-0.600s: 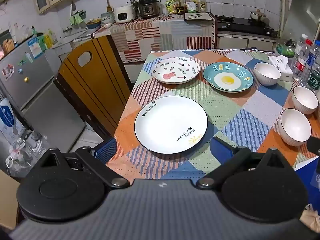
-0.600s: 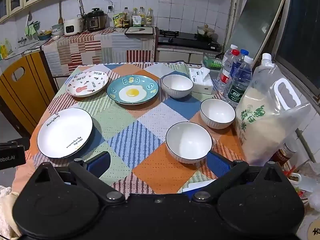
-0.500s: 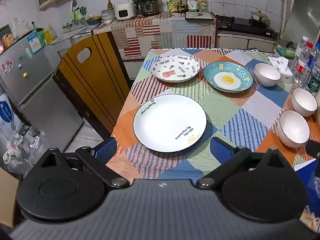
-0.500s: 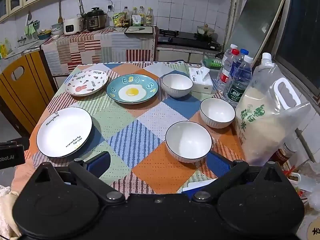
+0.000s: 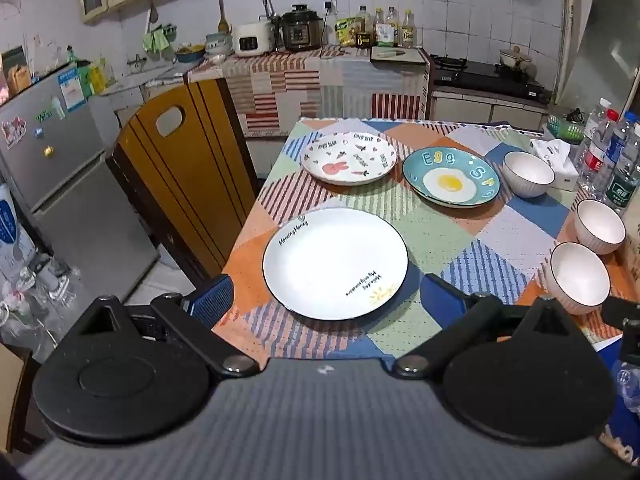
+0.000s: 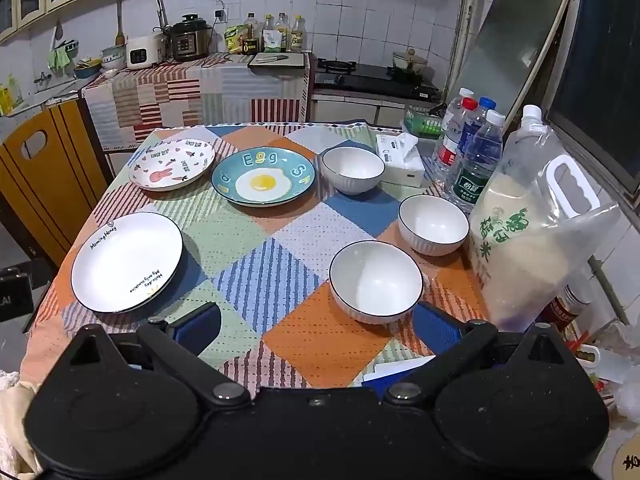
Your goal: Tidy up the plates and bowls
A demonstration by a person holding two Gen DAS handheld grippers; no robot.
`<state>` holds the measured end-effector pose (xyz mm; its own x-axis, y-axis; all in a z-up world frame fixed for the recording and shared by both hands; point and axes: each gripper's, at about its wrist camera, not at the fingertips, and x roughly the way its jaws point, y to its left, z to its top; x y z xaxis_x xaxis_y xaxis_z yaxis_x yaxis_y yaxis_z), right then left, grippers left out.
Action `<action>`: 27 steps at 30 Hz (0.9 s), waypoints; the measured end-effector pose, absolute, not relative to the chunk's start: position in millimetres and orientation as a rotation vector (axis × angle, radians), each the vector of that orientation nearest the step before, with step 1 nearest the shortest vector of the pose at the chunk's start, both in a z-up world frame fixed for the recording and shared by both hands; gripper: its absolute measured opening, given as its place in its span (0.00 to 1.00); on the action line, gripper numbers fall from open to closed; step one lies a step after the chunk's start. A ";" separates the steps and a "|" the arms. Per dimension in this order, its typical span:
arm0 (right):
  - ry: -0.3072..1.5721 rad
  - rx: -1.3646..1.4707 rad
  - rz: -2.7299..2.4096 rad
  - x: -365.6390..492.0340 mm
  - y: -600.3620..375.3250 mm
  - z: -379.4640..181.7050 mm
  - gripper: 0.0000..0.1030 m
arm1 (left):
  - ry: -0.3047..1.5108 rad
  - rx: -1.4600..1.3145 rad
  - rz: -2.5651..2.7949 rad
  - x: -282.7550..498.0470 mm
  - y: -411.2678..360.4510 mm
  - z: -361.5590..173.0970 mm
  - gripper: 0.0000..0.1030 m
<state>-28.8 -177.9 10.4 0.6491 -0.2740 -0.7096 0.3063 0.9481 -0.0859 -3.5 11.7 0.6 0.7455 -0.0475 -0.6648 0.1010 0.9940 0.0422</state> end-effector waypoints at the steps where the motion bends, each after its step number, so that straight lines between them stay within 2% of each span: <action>1: 0.798 0.043 -0.331 -28.9 -177.7 10.3 1.00 | 0.733 0.069 -0.084 -2.3 12.3 0.0 0.98; 27: 0.777 0.028 -0.315 -28.5 -171.7 7.4 1.00 | 0.720 0.087 -0.106 -4.9 16.8 -11.9 0.98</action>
<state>-28.5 -171.8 7.4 0.6684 -0.2693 -0.6933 0.2897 0.9528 -0.0907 -4.9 16.8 -11.9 0.7470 -0.0668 -0.6614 0.1264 0.9911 0.0427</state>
